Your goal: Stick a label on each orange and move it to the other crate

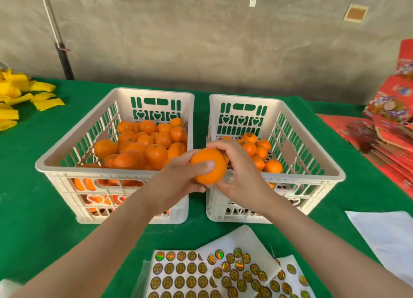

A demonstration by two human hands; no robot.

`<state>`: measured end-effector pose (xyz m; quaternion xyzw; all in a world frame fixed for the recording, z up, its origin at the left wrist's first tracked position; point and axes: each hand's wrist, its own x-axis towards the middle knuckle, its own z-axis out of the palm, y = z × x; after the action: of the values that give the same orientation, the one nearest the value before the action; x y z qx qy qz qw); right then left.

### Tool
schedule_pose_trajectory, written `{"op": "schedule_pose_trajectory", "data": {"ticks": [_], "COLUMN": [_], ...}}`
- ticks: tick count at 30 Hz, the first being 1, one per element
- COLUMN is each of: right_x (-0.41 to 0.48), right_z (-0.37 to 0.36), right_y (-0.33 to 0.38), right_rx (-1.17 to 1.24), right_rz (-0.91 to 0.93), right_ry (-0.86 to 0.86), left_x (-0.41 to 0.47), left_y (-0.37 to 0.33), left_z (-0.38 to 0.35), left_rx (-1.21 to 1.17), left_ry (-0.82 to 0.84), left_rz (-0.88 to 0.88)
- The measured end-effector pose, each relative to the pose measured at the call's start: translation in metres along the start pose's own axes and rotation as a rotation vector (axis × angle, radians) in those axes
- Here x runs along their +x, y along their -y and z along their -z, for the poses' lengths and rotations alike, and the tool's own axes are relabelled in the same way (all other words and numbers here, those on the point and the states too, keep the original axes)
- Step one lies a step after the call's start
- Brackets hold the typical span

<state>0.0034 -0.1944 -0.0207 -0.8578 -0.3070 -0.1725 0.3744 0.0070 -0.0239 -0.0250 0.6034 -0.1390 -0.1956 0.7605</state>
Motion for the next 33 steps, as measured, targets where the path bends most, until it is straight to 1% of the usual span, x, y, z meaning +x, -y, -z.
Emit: {"op": "schedule_pose_trajectory", "data": {"ticks": [1,4,7,9,13,15,18,20,21,22,24,26,27,31,32,33], "right_x": [-0.013,-0.051,-0.078,-0.087,-0.092,-0.093,-0.092,-0.091,-0.091,-0.091,-0.093,-0.1,-0.107,-0.137,-0.142,-0.146], "right_z": [0.005,0.017,0.021,0.021,0.022,0.024,0.025,0.023,0.021,0.019,0.015,0.009,0.004,-0.025,-0.03,-0.034], "right_y": [-0.001,-0.008,-0.017,-0.019,-0.019,-0.019,-0.021,-0.023,-0.025,-0.028,-0.039,-0.058,-0.07,-0.11,-0.115,-0.12], "right_rx": [0.023,0.09,0.204,0.257,0.21,0.19,0.094,0.055,0.067,0.094,0.152,0.122,0.057,-0.214,-0.256,-0.258], "right_rz": [-0.031,-0.141,-0.272,-0.32,-0.241,-0.214,-0.136,-0.054,-0.042,-0.068,-0.229,-0.418,-0.505,-0.777,-0.854,-0.931], "right_ry": [0.006,0.041,0.024,0.01,-0.012,0.012,0.14,0.235,0.269,0.287,0.266,0.245,0.283,0.559,0.577,0.553], "left_x": [-0.002,-0.005,-0.006,-0.005,-0.007,-0.01,-0.014,-0.016,-0.016,-0.016,-0.016,-0.019,-0.021,-0.027,-0.029,-0.03], "left_y": [0.005,0.024,0.036,0.041,0.052,0.057,0.058,0.059,0.062,0.065,0.071,0.077,0.08,0.093,0.095,0.098], "left_z": [-0.009,-0.031,-0.051,-0.059,-0.073,-0.073,-0.066,-0.062,-0.061,-0.061,-0.057,-0.051,-0.047,-0.035,-0.033,-0.032], "left_rx": [-0.038,-0.014,0.013,0.035,0.069,0.052,0.017,0.07,0.087,0.073,-0.04,-0.161,-0.208,-0.309,-0.319,-0.329], "left_ry": [0.03,0.066,0.008,-0.014,-0.048,-0.058,-0.027,0.009,-0.006,-0.044,-0.15,-0.249,-0.284,-0.361,-0.37,-0.378], "left_rz": [0.008,0.001,-0.009,-0.025,-0.033,-0.003,0.165,0.282,0.303,0.3,0.265,0.241,0.237,0.244,0.255,0.265]}}
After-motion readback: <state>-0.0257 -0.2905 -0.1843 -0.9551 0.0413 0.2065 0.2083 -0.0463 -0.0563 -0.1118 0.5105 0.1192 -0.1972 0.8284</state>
